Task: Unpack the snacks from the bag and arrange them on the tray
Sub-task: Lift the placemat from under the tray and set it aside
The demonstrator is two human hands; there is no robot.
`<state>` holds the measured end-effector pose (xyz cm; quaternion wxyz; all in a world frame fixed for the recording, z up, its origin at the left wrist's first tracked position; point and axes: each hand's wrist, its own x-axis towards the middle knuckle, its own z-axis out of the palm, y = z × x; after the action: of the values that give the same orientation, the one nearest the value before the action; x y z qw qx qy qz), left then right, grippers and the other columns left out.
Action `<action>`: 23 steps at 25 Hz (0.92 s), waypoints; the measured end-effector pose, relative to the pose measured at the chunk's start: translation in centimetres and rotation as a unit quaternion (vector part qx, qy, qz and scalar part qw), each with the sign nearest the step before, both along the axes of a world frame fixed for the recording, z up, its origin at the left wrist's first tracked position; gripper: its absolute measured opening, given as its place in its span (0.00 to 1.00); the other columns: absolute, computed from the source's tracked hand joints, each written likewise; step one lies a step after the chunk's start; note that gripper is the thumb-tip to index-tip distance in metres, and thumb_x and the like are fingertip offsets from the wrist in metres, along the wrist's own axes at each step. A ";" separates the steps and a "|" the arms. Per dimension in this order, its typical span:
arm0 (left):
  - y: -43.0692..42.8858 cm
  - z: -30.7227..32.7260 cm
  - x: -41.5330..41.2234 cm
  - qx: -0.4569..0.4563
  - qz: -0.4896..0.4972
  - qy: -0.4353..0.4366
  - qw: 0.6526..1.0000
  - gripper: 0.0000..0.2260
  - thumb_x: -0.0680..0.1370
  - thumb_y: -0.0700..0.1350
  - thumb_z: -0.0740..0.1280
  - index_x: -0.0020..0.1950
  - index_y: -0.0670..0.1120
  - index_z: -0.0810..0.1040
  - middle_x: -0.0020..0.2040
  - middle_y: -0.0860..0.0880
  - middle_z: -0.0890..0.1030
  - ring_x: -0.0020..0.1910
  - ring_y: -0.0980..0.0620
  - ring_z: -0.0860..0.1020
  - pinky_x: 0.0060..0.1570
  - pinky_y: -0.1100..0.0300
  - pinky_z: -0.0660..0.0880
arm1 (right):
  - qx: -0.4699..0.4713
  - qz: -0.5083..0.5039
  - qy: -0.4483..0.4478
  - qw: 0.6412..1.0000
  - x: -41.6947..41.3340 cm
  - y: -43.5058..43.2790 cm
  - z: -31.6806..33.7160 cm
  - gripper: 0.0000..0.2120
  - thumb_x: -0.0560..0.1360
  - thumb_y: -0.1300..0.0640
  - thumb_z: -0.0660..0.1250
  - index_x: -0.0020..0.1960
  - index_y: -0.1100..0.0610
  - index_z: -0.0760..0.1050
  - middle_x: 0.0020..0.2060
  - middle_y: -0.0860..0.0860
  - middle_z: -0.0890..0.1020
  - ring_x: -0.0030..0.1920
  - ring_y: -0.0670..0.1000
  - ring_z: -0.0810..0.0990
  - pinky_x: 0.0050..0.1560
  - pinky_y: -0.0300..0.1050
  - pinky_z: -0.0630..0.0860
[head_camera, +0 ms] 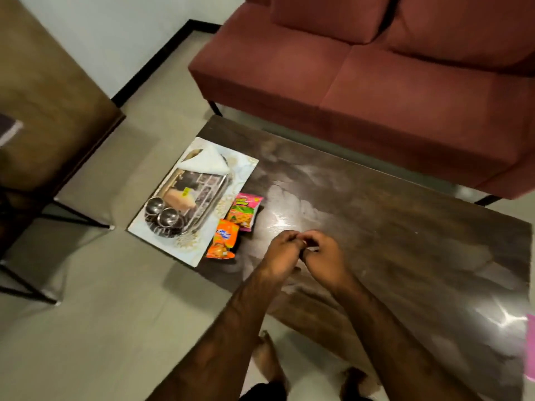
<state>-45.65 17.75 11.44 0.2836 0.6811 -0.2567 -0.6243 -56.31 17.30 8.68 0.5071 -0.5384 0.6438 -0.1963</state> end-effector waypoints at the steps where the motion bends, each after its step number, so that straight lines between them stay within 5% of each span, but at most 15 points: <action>1: 0.0 -0.2 4.3 -0.003 0.024 -0.010 1.000 0.13 0.79 0.39 0.61 0.61 0.43 0.79 0.60 0.42 0.83 0.61 0.43 0.80 0.55 0.47 0.77 | 0.001 0.014 -0.010 1.000 4.5 -0.4 -0.3 0.18 0.74 0.71 0.67 0.59 0.57 0.85 0.54 0.50 0.87 0.59 0.53 0.85 0.63 0.54 0.82; 3: 0.0 -0.2 10.2 0.001 0.059 -0.020 0.998 0.13 0.79 0.38 0.61 0.61 0.43 0.80 0.59 0.42 0.83 0.58 0.43 0.81 0.55 0.46 0.78 | 0.006 0.021 -0.026 0.999 10.8 -1.1 -0.4 0.19 0.73 0.72 0.67 0.58 0.57 0.85 0.56 0.53 0.87 0.59 0.56 0.85 0.64 0.57 0.81; 8: -0.7 -1.2 21.1 0.018 0.113 -0.036 0.993 0.10 0.78 0.40 0.63 0.56 0.43 0.82 0.55 0.41 0.84 0.48 0.47 0.82 0.53 0.39 0.80 | 0.048 0.086 -0.035 0.995 22.1 -2.8 -1.6 0.19 0.74 0.68 0.66 0.58 0.52 0.84 0.52 0.47 0.86 0.56 0.51 0.85 0.52 0.42 0.78; 13: -3.8 -2.8 26.6 0.043 0.130 -0.046 0.989 0.10 0.79 0.40 0.61 0.55 0.46 0.81 0.55 0.43 0.84 0.53 0.44 0.83 0.51 0.46 0.80 | 0.073 0.109 -0.033 0.991 28.3 -6.5 -3.6 0.18 0.73 0.68 0.65 0.58 0.53 0.83 0.55 0.50 0.86 0.58 0.53 0.85 0.57 0.46 0.80; 19: -9.5 -4.8 32.3 0.087 0.157 -0.067 0.981 0.13 0.81 0.40 0.60 0.64 0.42 0.78 0.57 0.42 0.83 0.57 0.44 0.82 0.50 0.49 0.81 | 0.112 0.150 -0.017 0.982 34.2 -11.9 -5.4 0.19 0.75 0.64 0.64 0.64 0.53 0.80 0.60 0.52 0.85 0.60 0.54 0.83 0.50 0.44 0.73; 23: -11.5 -6.3 34.6 0.110 0.140 -0.082 0.981 0.12 0.80 0.42 0.63 0.60 0.43 0.79 0.54 0.41 0.84 0.49 0.46 0.83 0.43 0.53 0.80 | 0.130 0.163 -0.009 0.978 36.1 -14.1 -6.7 0.18 0.75 0.65 0.65 0.63 0.55 0.79 0.58 0.53 0.85 0.56 0.54 0.82 0.50 0.44 0.73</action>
<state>-11.00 6.25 5.09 0.2691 0.7865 -0.1107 -0.5447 -20.26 3.24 2.00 0.6038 -0.5642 0.5623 -0.0308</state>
